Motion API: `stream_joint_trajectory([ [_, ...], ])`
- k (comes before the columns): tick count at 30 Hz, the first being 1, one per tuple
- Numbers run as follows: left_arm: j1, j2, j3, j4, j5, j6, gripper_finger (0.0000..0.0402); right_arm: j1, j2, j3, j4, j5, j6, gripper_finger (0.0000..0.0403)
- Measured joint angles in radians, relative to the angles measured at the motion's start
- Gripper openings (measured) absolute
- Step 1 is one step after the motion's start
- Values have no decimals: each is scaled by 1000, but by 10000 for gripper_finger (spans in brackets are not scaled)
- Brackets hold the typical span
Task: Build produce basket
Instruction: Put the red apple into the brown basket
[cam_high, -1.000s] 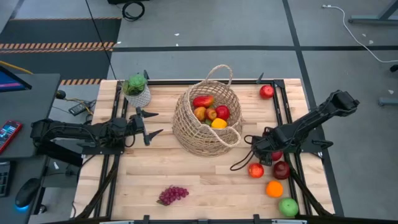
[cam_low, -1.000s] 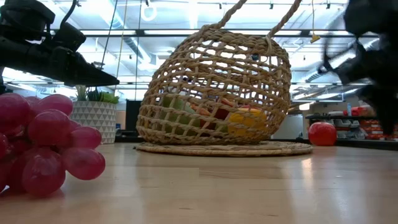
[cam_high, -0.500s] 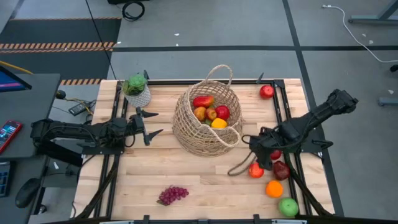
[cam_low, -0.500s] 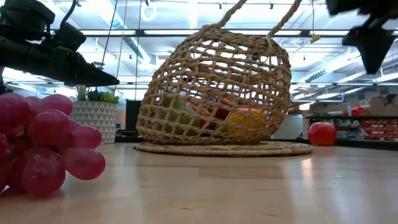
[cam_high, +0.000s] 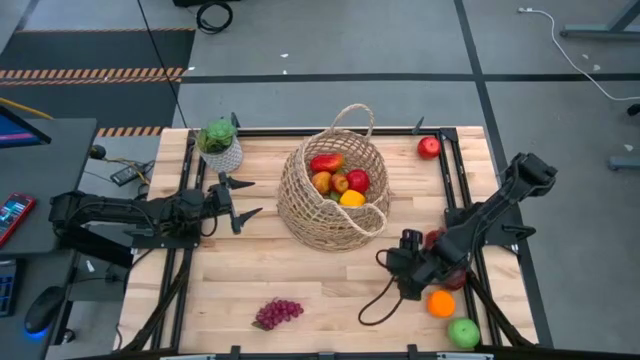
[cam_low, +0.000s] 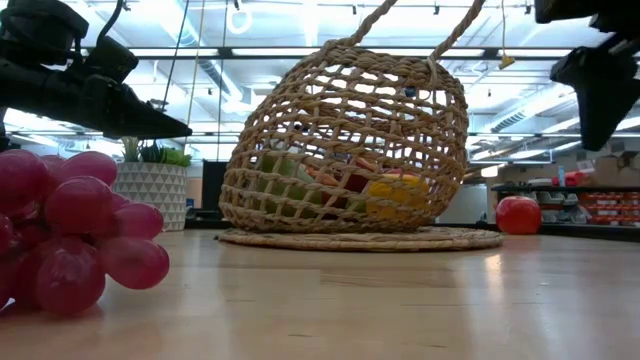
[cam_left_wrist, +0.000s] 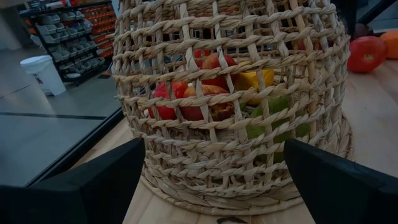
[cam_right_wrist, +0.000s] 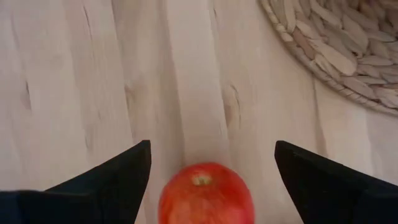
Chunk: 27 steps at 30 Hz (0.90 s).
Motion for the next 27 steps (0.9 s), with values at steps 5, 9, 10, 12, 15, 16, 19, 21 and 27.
stream_joint_trajectory([
  [5,0,0,0,0,0,0,390,73,-16,-3,17,123,89,346],
  [9,0,0,0,0,0,0,390,141,-54,-28,26,163,121,346],
  [10,0,0,0,0,0,0,390,156,-54,-38,37,163,111,346],
  [12,0,0,0,0,0,0,390,181,-54,-68,89,189,97,346],
  [15,0,0,0,0,0,0,390,200,-54,-120,124,242,137,346],
  [16,0,0,0,0,0,0,390,204,-54,-135,127,248,158,346],
  [19,0,0,0,0,0,0,390,227,-55,-191,162,273,227,346],
  [21,0,0,0,0,0,0,390,244,-55,-230,207,275,250,348],
  [27,0,0,0,0,0,0,390,295,-55,-316,317,357,306,350],
])
